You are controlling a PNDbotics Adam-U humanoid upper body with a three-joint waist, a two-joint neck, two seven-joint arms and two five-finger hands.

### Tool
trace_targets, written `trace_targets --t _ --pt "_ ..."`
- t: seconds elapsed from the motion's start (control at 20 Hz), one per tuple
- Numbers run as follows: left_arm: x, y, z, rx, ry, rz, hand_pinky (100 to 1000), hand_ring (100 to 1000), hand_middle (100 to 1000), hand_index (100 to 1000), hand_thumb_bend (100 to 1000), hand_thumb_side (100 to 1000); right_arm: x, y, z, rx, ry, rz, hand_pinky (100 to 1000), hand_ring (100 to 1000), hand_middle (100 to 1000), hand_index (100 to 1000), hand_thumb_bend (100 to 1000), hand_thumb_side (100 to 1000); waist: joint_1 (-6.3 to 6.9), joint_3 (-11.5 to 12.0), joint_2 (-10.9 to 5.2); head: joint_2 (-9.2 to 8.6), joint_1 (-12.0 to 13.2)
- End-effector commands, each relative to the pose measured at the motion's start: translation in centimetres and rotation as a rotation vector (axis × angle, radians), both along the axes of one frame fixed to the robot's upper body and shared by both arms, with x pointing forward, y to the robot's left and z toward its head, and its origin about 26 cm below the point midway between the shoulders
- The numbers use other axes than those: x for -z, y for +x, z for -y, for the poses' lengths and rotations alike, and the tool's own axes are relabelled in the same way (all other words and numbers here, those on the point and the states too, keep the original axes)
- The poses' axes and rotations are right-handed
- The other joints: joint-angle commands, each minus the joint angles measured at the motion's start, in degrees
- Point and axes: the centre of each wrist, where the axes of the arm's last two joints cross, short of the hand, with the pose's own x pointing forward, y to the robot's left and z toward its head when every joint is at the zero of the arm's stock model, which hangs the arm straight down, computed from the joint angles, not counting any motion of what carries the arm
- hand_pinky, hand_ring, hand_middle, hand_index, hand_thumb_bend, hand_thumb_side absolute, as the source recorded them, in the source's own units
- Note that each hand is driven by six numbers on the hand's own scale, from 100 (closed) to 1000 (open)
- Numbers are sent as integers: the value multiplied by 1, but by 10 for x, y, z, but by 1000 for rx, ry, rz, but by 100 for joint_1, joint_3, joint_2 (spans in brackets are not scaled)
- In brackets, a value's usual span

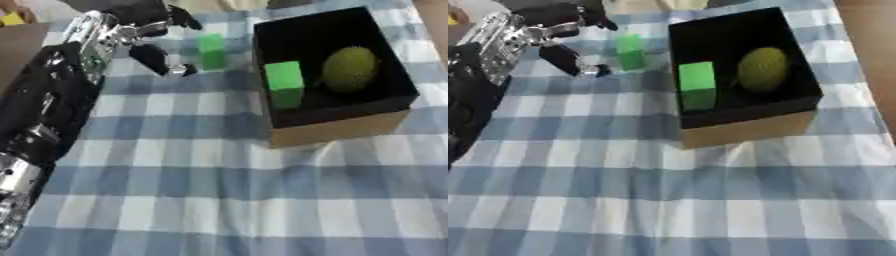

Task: Pick up objects on the table and place them in the box.

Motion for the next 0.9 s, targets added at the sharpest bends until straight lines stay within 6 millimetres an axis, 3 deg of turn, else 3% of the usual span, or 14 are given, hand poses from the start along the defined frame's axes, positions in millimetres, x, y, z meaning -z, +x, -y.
trace_targets --t 0.05,0.45,0.9 --pt "-23 -2 -9 -12 -32 48 902 886 843 941 403 607 -5 -2 2 13 -15 16 938 1000 434 912 100 470 -114 12 -77 -1 20" --pt "-37 -3 -4 -45 -140 76 899 888 840 942 359 600 -6 -1 1 10 -18 20 939 1000 431 912 100 470 -86 -65 -30 -52 77" --pt "-35 -2 3 -43 -144 32 914 907 852 953 447 677 -9 1 -1 2 -24 24 941 1000 426 914 100 470 -32 -155 88 -124 160"
